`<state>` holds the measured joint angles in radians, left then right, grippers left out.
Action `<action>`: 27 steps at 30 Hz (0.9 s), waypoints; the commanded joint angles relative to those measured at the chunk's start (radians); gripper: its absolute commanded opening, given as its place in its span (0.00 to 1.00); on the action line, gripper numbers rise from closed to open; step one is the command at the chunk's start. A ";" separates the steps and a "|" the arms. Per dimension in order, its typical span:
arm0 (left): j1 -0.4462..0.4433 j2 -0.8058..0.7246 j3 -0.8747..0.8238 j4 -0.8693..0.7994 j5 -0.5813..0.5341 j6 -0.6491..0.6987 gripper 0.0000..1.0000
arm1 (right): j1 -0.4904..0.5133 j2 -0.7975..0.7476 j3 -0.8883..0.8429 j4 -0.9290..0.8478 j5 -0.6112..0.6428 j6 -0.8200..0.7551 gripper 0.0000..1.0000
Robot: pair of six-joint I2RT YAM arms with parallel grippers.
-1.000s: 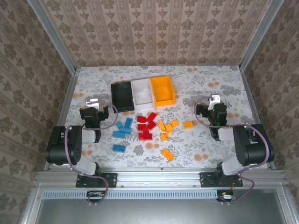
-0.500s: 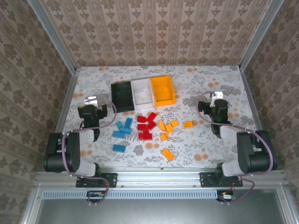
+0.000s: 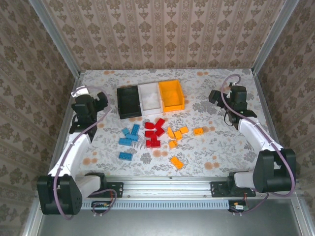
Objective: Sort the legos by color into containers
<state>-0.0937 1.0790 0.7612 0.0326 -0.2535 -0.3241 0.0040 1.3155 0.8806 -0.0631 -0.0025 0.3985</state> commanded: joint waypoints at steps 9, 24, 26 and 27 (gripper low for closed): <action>-0.242 0.020 0.119 -0.457 0.185 -0.056 1.00 | 0.213 0.143 0.238 -0.511 -0.135 -0.021 0.99; -0.304 -0.045 0.055 -0.564 0.305 -0.069 1.00 | 0.358 0.316 0.212 -0.652 0.038 -0.025 0.87; -0.304 -0.048 0.050 -0.563 0.304 -0.067 1.00 | 0.358 0.341 0.210 -0.652 0.043 -0.025 0.86; -0.304 -0.048 0.050 -0.563 0.306 -0.067 1.00 | 0.358 0.353 0.211 -0.650 0.041 -0.027 0.85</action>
<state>-0.3923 1.0485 0.8246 -0.5064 0.0326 -0.3752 0.3561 1.6360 1.1057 -0.6754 -0.0002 0.3702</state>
